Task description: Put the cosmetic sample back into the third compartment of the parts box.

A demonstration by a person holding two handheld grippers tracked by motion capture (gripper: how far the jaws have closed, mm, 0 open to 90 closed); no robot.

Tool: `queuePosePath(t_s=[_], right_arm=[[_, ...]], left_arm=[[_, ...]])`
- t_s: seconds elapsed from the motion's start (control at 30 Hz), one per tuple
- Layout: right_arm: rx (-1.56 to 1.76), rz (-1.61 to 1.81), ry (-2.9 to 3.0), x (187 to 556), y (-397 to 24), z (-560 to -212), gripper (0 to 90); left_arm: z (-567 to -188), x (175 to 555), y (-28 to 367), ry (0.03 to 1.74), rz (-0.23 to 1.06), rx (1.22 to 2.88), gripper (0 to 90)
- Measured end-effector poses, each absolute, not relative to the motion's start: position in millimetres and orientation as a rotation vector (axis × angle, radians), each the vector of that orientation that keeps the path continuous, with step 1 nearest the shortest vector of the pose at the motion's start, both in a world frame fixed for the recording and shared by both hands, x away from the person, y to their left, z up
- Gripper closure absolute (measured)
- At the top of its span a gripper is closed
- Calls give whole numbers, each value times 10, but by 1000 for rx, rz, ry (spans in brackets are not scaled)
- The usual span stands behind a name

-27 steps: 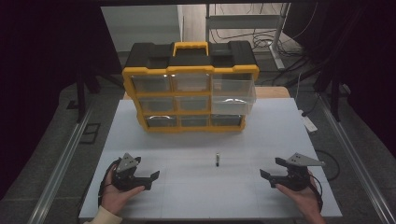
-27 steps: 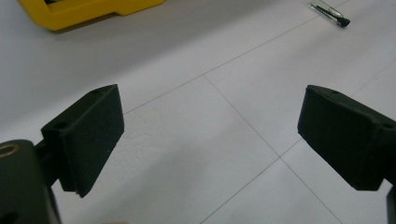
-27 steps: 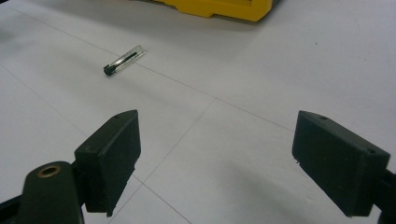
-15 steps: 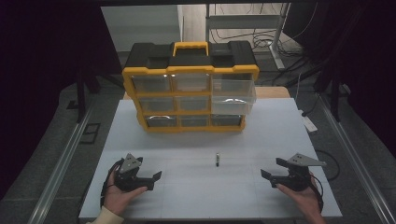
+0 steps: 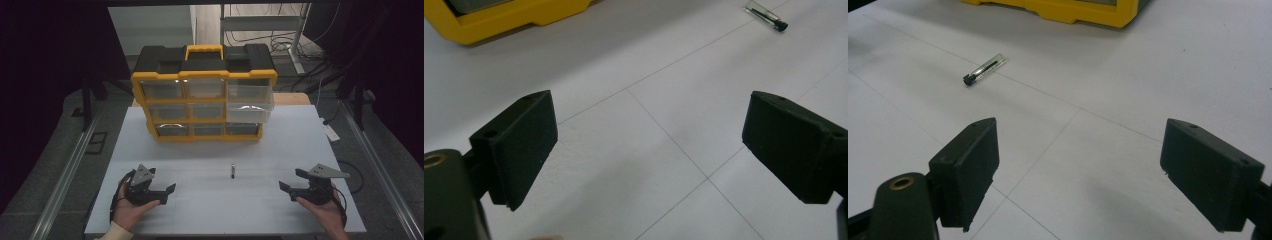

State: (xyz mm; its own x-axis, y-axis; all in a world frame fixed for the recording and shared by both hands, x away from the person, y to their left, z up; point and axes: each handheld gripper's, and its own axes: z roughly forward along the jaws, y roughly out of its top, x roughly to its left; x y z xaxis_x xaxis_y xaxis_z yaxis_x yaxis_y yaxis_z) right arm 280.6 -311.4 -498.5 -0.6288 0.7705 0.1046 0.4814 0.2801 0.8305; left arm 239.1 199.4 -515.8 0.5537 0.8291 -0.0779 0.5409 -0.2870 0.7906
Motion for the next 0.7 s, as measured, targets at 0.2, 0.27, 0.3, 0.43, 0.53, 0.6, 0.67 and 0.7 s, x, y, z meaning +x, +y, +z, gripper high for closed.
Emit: queuePosePath(t_s=[0.2, 0.27, 0.3, 0.43, 0.53, 0.6, 0.67, 0.7], right_arm=[[1132, 1258, 2256, 2843, -3049, -4986, 164], [1133, 1254, 2262, 2860, -3040, -4991, 163], [1135, 1254, 2264, 2870, -3031, -4992, 163], [1123, 1253, 2271, 2884, -3003, -4982, 162], [1108, 1260, 2273, 2887, -2971, -4953, 161], [1102, 1269, 2276, 2899, -2954, -4939, 162], [1103, 1277, 2280, 2920, -2934, -4933, 162], [1098, 1278, 2283, 2927, -2918, -4930, 162]], left_arm=[[-5120, 2382, 2013, 1078, 452, 1970, 89], [-5107, 2381, 2007, 1059, 466, 1969, 88], [-5106, 2382, 2006, 1058, 466, 1971, 89], [-5102, 2388, 1999, 1053, 465, 1974, 89], [-5097, 2388, 1987, 1044, 468, 1979, 88], [-5093, 2386, 1986, 1044, 471, 1979, 88], [-5089, 2382, 1992, 1046, 472, 1975, 88], [-5088, 2382, 1995, 1047, 471, 1972, 88]])
